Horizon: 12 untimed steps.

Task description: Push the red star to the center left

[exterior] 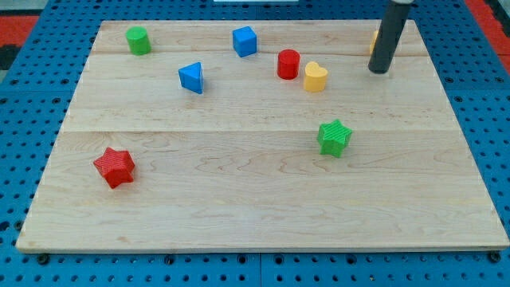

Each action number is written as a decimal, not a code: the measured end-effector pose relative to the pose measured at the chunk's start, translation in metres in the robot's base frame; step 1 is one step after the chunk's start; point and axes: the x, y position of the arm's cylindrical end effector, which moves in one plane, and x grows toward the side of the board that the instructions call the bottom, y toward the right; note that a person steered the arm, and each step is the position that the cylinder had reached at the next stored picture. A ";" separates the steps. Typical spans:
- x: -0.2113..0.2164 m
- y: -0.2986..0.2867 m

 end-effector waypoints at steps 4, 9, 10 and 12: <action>0.026 -0.236; 0.178 -0.391; 0.135 -0.393; 0.155 -0.394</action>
